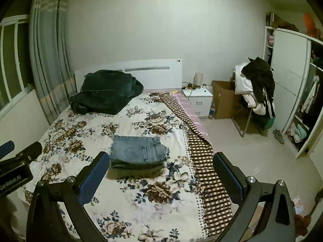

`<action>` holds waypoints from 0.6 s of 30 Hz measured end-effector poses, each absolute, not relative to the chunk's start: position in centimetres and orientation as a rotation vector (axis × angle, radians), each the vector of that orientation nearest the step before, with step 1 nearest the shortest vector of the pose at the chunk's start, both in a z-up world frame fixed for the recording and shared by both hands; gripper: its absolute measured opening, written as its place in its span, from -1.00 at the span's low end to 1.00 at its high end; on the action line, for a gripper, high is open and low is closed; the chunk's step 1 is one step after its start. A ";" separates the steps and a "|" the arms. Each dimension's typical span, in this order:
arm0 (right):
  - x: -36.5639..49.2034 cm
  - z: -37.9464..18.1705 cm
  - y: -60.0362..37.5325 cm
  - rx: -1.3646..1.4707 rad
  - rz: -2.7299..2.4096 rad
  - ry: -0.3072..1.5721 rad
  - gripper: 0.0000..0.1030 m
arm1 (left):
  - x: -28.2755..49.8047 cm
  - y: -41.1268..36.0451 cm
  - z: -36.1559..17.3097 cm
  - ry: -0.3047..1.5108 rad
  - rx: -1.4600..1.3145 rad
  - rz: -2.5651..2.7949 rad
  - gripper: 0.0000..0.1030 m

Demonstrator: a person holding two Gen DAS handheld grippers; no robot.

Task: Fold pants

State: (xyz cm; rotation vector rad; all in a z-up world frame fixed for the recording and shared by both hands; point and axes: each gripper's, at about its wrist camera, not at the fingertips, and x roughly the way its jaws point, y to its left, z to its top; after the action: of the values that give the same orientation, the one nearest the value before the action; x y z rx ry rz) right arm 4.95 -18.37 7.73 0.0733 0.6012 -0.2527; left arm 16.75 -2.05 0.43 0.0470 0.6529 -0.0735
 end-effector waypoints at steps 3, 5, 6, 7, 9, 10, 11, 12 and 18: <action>4.8 8.3 -17.9 0.065 -0.253 0.597 1.00 | 16.1 -2.0 0.7 0.642 0.048 -0.080 1.00; 4.5 8.4 -17.7 0.064 -0.252 0.599 1.00 | 15.8 -2.1 0.9 0.633 0.052 -0.075 1.00; 4.7 8.5 -17.7 0.066 -0.249 0.600 1.00 | 15.7 -2.0 0.9 0.631 0.051 -0.074 1.00; 4.6 8.5 -17.6 0.068 -0.246 0.601 1.00 | 15.7 -2.0 0.9 0.629 0.052 -0.071 1.00; 4.9 8.6 -17.5 0.066 -0.242 0.602 1.00 | 15.6 -2.0 0.9 0.632 0.054 -0.064 1.00; 4.9 8.6 -17.5 0.069 -0.241 0.601 1.00 | 15.6 -1.9 0.9 0.635 0.055 -0.059 1.00; 4.9 8.7 -17.3 0.068 -0.240 0.600 1.00 | 15.5 -1.9 0.9 0.636 0.057 -0.056 1.00; 5.1 8.5 -17.5 0.067 -0.239 0.601 1.00 | 15.4 -1.8 0.9 0.636 0.057 -0.053 1.00; 5.3 8.3 -17.9 0.082 -0.220 0.619 1.00 | 15.2 -1.7 0.8 0.636 0.059 -0.049 1.00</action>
State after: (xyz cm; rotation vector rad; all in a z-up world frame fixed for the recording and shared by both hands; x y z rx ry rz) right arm 5.35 -17.94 8.33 0.0815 0.6190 -0.2200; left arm 15.24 -1.73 0.84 0.0595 0.6361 -0.0493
